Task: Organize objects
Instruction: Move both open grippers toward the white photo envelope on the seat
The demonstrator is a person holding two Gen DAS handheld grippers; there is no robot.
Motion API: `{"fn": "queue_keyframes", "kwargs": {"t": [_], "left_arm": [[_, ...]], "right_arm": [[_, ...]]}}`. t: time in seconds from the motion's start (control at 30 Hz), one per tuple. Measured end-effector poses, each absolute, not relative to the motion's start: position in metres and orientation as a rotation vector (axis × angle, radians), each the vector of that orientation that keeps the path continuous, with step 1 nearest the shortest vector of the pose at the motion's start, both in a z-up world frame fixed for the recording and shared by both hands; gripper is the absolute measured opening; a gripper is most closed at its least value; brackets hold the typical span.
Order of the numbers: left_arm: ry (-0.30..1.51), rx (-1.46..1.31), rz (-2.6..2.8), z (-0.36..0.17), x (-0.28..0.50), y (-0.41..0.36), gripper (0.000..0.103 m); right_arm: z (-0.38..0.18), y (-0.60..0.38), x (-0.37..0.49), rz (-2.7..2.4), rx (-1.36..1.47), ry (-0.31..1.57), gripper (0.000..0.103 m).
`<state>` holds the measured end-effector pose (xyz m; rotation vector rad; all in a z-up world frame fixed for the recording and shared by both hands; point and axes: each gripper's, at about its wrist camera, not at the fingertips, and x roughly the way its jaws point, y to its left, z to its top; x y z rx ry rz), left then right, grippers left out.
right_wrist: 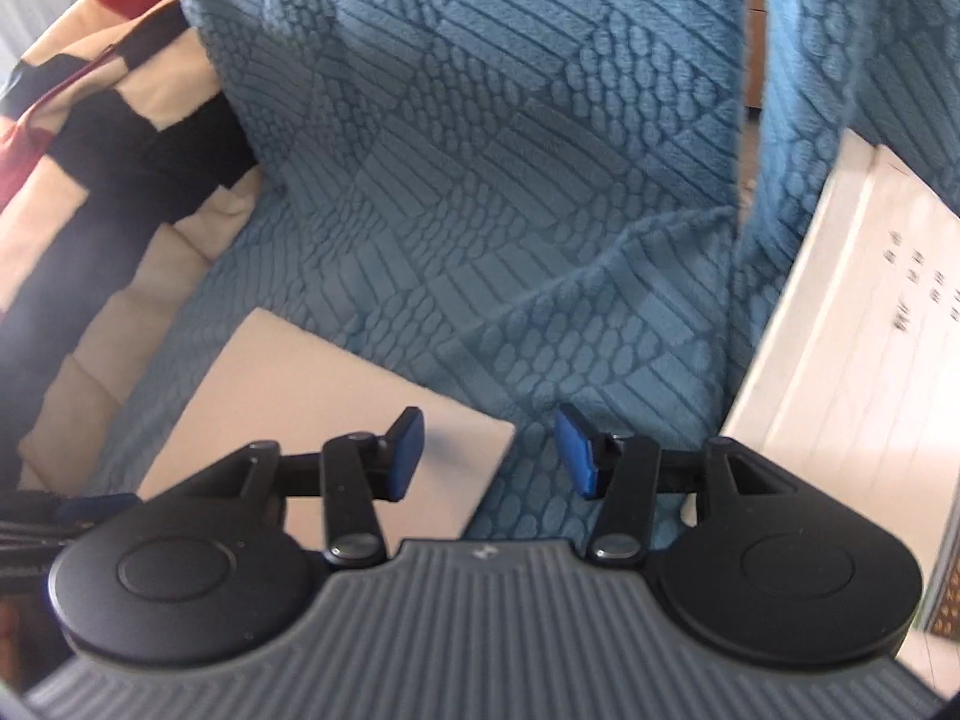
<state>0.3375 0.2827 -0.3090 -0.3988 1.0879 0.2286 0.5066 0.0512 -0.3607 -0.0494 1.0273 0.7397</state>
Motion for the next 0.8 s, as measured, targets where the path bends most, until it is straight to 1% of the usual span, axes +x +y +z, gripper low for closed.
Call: {"fn": "queue_keyframes", "kwargs": {"t": [0.13,0.27,0.33,0.43,0.6,0.67,0.8], "left_arm": [[1.087,-0.385,0.225,-0.309,0.337,0.281,0.040],[1.088,-0.383,0.224,-0.309,0.337,0.280,0.040],[1.087,-0.384,0.225,-0.309,0.337,0.280,0.040],[1.087,-0.380,0.223,-0.309,0.337,0.280,0.040],[1.085,-0.370,0.222,-0.310,0.336,0.278,0.040],[1.084,-0.366,0.221,-0.310,0.336,0.277,0.041],[1.083,-0.365,0.221,-0.310,0.336,0.276,0.041]], "right_arm": [[-0.361,0.060,0.507,0.810,-0.106,1.015,0.051],[-0.360,0.058,0.510,0.826,-0.065,1.040,0.052],[-0.358,0.049,0.514,0.839,0.005,1.052,0.052],[-0.353,0.028,0.522,0.872,0.193,1.066,0.052],[-0.348,0.003,0.526,0.974,0.436,1.076,0.049],[-0.352,0.006,0.526,1.017,0.492,1.125,0.038],[-0.355,0.027,0.512,1.049,0.408,1.154,0.025]]}}
